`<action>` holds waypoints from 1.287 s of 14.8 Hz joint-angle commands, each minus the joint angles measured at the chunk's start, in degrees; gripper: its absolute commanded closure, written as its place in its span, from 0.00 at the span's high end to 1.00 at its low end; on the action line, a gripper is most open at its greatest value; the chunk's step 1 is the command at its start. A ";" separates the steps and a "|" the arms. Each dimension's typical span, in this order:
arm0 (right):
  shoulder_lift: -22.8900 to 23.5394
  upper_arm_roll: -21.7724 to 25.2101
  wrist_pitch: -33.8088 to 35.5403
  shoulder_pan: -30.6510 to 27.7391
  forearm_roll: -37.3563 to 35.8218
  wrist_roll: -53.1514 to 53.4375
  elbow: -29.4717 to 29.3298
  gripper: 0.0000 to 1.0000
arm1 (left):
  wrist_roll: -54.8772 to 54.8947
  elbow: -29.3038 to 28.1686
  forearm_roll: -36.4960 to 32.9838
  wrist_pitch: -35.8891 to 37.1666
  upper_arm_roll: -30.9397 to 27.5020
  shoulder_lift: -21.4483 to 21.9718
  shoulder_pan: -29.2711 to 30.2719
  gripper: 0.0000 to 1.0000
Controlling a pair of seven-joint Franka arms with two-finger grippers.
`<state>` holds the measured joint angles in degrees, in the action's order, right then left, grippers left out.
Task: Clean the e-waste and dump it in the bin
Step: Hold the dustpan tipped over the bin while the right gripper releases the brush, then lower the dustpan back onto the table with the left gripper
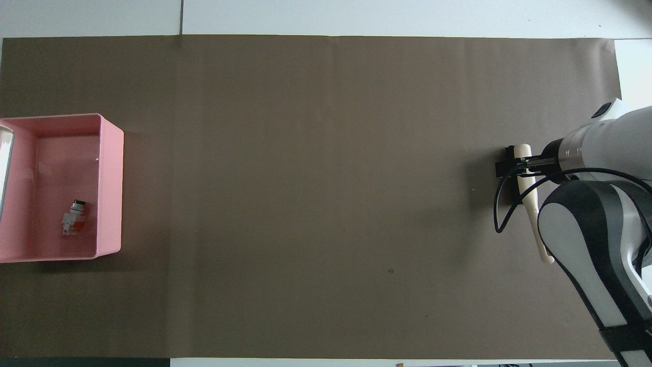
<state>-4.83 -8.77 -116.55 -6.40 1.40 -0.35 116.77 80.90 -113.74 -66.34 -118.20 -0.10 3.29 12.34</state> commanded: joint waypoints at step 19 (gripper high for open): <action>0.88 12.55 30.43 5.69 -2.46 5.04 -24.93 0.99 | -15.94 -12.29 37.51 2.28 0.18 1.65 -30.45 0.00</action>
<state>-3.74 4.26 -84.82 -0.35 -0.46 6.46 91.47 67.44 -123.93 -29.53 -111.90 1.01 5.98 -17.40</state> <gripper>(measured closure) 0.004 0.665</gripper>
